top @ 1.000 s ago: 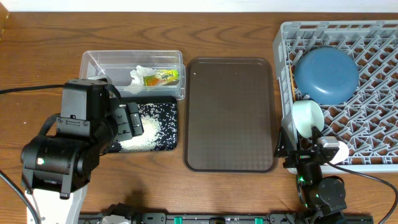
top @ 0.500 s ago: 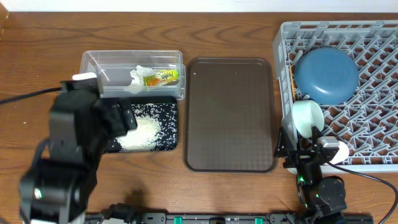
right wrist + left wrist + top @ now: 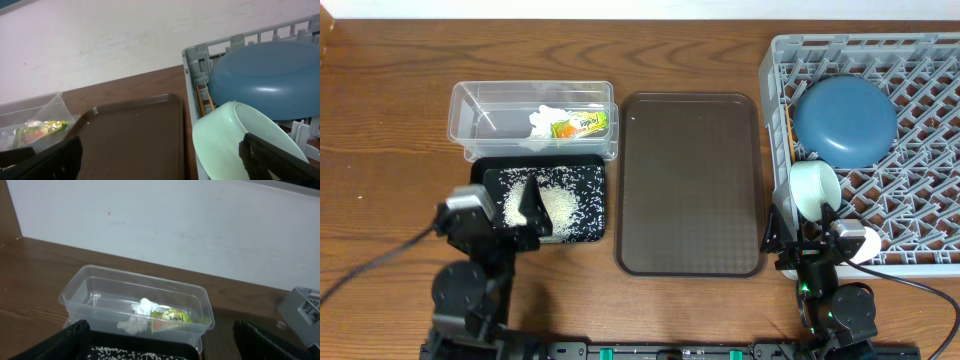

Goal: Sort waste into correct bins and load items into the dishwasher rack

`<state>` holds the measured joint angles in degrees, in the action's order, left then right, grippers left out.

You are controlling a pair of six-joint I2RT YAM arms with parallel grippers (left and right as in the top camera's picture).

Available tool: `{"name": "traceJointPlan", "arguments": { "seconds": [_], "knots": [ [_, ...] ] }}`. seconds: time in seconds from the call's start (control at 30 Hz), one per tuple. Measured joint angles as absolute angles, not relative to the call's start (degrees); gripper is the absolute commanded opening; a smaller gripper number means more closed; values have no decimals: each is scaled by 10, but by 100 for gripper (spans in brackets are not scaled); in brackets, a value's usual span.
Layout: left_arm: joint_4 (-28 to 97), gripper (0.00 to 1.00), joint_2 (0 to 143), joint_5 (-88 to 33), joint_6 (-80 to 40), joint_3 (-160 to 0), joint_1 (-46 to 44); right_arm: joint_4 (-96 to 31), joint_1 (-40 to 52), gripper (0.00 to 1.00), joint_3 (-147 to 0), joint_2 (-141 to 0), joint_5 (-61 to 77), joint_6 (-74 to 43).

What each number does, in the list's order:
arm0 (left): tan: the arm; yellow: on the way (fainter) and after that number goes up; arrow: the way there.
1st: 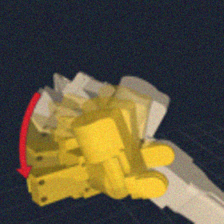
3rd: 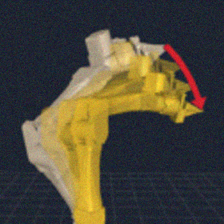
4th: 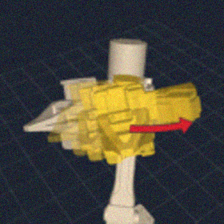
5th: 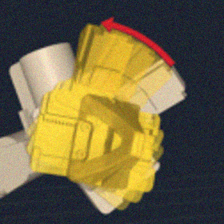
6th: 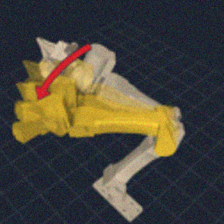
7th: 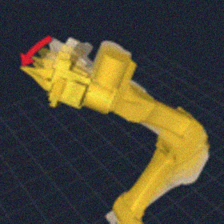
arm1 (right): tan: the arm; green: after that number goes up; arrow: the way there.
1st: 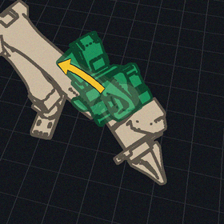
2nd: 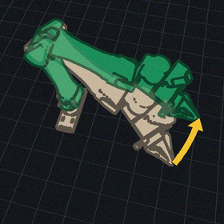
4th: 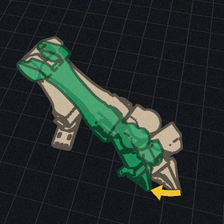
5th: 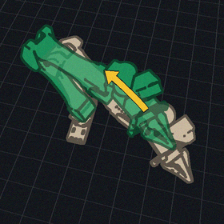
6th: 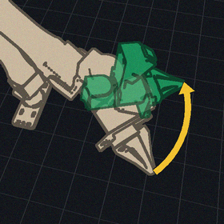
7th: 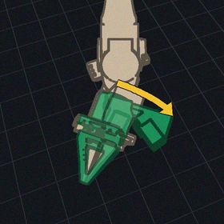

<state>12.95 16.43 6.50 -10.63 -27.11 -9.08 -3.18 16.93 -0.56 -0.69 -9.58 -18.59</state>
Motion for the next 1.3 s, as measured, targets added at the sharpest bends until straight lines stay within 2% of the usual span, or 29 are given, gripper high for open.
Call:
{"name": "traceJointPlan", "arguments": {
  "seconds": [0.33, 0.73, 1.3],
  "knots": [
    [102, 93, 9, 63, -106, -135, -79, -32, 169, 99, -6, -7, -96, -186],
    [-3, 93, 6, 54, -107, -13, -76, -32, 169, 99, -6, -7, -96, -186],
    [-4, 93, 6, 49, -107, -8, -76, -32, 169, 99, -5, -7, -96, -186]
  ]
}}
